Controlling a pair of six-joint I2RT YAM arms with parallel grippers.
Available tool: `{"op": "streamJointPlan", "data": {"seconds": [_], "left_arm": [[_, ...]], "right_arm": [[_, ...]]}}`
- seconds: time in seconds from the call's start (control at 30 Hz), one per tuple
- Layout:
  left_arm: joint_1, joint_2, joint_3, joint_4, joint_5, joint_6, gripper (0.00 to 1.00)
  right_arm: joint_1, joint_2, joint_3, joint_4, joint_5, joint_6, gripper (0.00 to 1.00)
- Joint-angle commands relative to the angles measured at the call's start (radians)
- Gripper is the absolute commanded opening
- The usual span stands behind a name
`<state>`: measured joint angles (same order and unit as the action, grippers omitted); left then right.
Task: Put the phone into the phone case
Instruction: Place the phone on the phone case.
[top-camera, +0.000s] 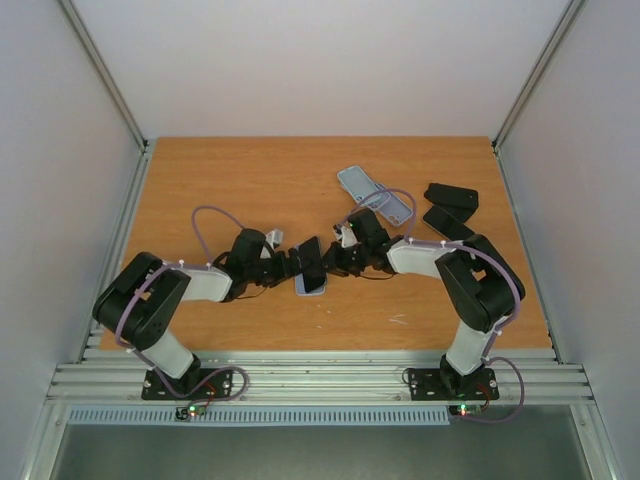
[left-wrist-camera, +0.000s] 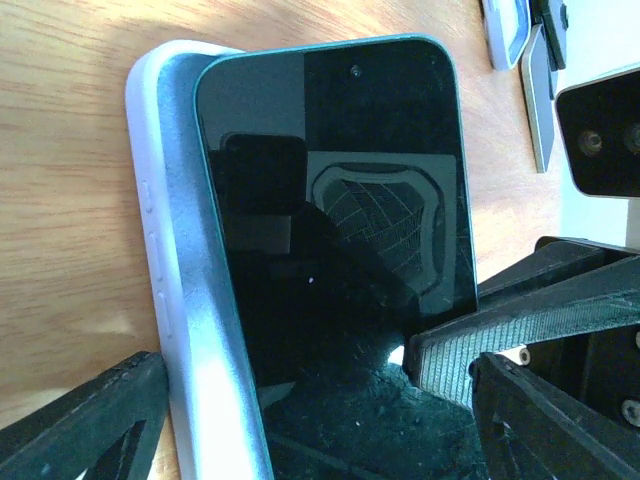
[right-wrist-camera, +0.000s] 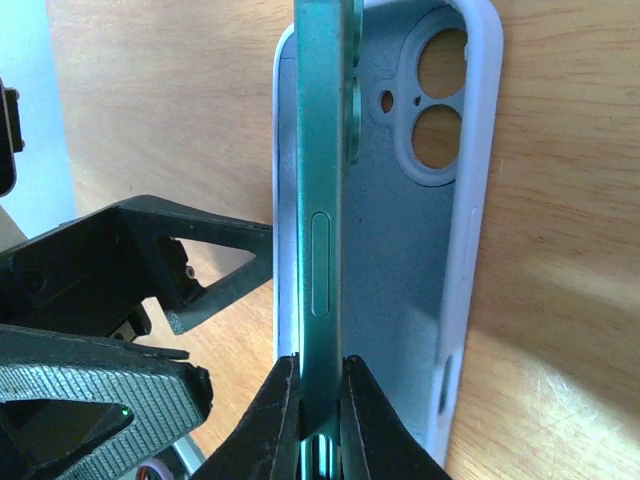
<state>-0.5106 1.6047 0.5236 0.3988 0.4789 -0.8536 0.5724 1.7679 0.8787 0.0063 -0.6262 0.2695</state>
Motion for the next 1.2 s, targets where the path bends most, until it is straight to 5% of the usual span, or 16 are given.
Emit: {"op": "streamJointPlan", "data": {"seconds": [0.0,0.53,1.17], "left_arm": [[0.000,0.046,-0.002,0.117,0.026,-0.036,0.84],[-0.070,0.024,-0.029,0.139,0.022,-0.066,0.81],[-0.261,-0.318,-0.170,-0.084,-0.155,-0.112,0.80]], "right_arm": [[0.008,0.022,0.016,0.048,-0.004,0.032,0.01],[0.093,0.094,-0.013,0.072,-0.052,0.063,0.01],[0.178,0.004,-0.204,0.078,0.026,0.147,0.07]]}}
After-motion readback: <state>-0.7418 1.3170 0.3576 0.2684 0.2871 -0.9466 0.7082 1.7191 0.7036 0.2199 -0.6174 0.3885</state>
